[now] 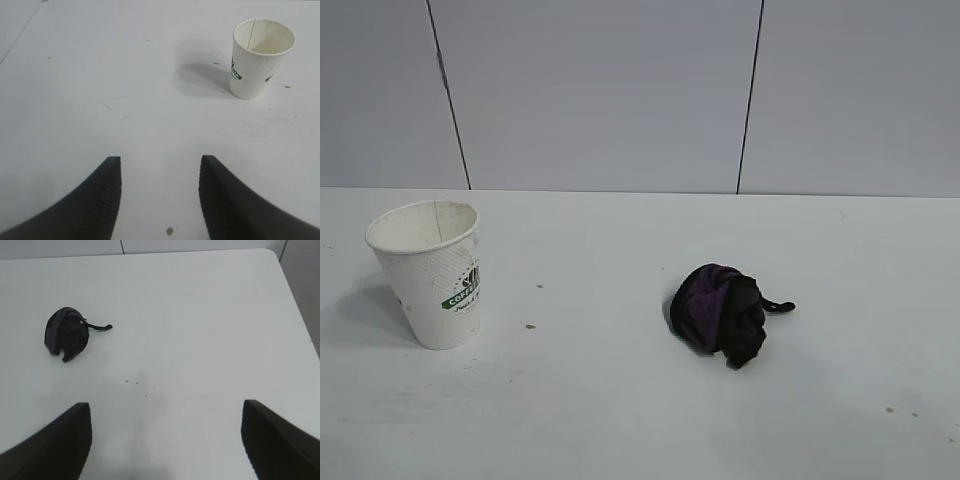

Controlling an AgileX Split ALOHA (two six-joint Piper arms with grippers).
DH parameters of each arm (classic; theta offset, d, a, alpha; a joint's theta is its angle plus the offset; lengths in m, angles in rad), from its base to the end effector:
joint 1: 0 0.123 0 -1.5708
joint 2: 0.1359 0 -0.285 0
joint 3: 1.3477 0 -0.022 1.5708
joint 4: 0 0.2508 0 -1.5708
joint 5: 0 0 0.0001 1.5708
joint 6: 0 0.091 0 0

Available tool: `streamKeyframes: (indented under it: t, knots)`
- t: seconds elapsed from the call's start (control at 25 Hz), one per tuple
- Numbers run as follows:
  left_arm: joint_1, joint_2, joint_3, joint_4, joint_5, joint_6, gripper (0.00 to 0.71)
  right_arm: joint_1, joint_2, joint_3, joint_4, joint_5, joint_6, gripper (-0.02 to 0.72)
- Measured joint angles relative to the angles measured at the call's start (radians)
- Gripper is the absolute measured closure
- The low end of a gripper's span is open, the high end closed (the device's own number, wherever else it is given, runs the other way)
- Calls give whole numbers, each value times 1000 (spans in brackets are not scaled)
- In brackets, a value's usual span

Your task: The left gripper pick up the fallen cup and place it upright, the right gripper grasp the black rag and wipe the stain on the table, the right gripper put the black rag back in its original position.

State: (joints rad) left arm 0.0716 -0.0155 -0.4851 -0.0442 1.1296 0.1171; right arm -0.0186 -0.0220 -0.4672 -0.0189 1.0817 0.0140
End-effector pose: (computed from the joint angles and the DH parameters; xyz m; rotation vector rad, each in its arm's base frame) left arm -0.0083 -0.0042 0.2677 0.0520 2.1117 0.0592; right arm -0.0053 -0.0014 0.2664 0.0348 2.0758 -0.0256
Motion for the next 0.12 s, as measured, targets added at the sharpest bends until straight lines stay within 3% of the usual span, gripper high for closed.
streamKeyframes:
  t: [0.12]
  knots:
    - [0,0,0,0,0,0,357,0,0,0,-2,0,7,136]
